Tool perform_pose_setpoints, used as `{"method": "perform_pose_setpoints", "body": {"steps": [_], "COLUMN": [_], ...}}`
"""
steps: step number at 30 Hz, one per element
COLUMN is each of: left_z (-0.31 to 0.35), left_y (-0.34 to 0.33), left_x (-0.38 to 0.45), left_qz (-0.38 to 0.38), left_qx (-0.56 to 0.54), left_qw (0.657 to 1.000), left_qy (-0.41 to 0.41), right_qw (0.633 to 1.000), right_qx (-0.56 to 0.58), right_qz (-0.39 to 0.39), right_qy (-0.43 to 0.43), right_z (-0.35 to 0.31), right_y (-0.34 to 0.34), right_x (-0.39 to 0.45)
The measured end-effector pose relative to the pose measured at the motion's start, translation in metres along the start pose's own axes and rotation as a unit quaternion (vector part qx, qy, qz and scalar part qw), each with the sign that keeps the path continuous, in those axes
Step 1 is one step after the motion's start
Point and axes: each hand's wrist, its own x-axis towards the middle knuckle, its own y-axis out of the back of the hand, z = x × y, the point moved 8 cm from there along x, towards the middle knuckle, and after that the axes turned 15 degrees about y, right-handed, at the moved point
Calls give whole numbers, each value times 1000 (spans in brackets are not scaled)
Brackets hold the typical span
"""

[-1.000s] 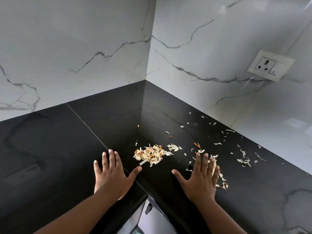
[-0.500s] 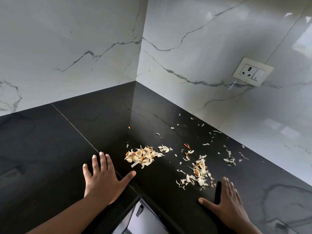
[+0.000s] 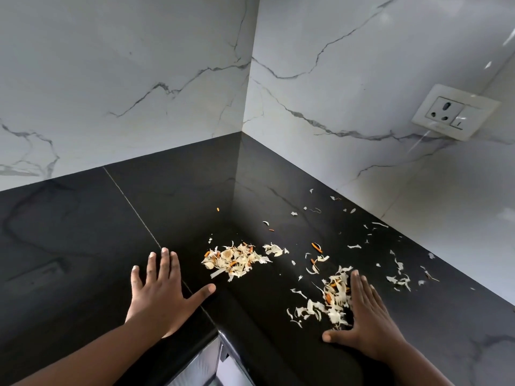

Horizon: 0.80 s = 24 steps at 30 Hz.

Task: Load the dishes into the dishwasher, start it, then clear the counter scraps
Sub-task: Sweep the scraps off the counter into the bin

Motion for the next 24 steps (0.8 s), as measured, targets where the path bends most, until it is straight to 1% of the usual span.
{"method": "perform_pose_setpoints", "body": {"steps": [3, 6, 11, 18, 24], "left_z": [1, 1, 2, 1, -2], "left_y": [0, -1, -2, -4, -6], "left_x": [0, 0, 2, 4, 6], "left_qz": [5, 9, 11, 17, 20], "left_qx": [11, 18, 23, 25, 24], "left_qw": [1000, 1000, 1000, 999, 999], "left_qy": [4, 8, 18, 24, 25], "right_qw": [997, 992, 983, 979, 979], "right_qx": [-26, -49, -59, -40, -13], "right_qz": [-32, -48, -32, 13, 56], "right_qy": [57, 110, 173, 201, 197], "right_z": [-1, -8, -29, -64, -81], "right_y": [2, 3, 5, -1, -5], "right_x": [17, 32, 60, 96, 118]}}
